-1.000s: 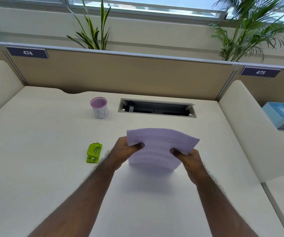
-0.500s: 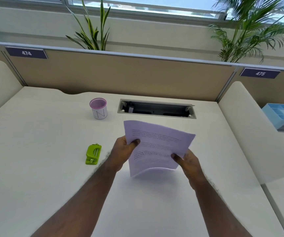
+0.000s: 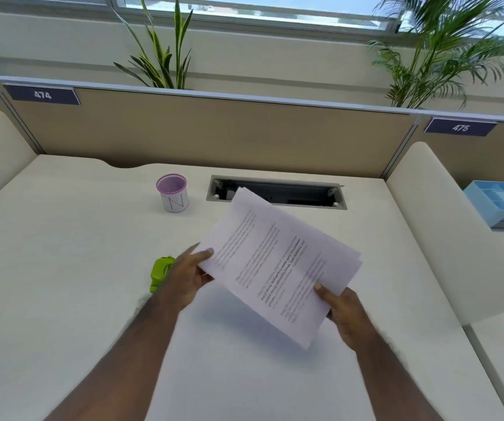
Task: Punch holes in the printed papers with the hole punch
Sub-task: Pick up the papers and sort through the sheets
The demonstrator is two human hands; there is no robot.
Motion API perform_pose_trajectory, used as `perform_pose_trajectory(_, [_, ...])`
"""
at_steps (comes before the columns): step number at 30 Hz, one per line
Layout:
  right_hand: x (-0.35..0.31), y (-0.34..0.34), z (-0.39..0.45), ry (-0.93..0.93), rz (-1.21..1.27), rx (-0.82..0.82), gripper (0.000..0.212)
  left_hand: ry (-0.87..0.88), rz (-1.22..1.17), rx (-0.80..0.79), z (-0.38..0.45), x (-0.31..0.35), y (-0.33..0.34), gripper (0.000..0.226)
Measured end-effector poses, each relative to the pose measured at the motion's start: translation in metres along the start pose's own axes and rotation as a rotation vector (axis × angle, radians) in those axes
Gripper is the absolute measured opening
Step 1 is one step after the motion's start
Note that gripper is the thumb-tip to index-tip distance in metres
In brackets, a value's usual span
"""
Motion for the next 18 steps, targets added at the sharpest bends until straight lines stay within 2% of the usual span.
perform_pose_trajectory(3, [-0.029, -0.004, 0.0, -0.074, -0.094, -0.044, 0.033, 0.014, 0.32, -0.13, -0.001, 0.022, -0.016, 0.029])
perform_pose_trajectory(6, [-0.047, 0.001, -0.001, -0.125, -0.174, -0.095, 0.035, 0.034, 0.556, -0.19, -0.002, 0.034, -0.014, 0.046])
perform_pose_trajectory(9, [-0.051, 0.009, -0.001, -0.153, -0.23, -0.132, 0.03, 0.102, 0.578, -0.173, -0.006, 0.042, -0.002, 0.048])
perform_pose_trajectory(14, [-0.023, 0.003, 0.006, -0.14, -0.265, -0.065, 0.017, 0.184, 0.623, -0.142, -0.008, 0.019, -0.003, 0.036])
perform_pose_trajectory(18, [-0.002, -0.004, 0.006, -0.133, -0.306, -0.02, 0.019, 0.21, 0.665, -0.127, -0.013, -0.003, -0.004, 0.03])
Point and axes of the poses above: each hand's wrist, its own z-axis towards the middle knuckle, its own y-axis out of the palm, x = y × z, the point moved 7 cm from there along z, towards the middle knuckle, and after that the axes turned 7 degrees about z, right-handed, at the moved point
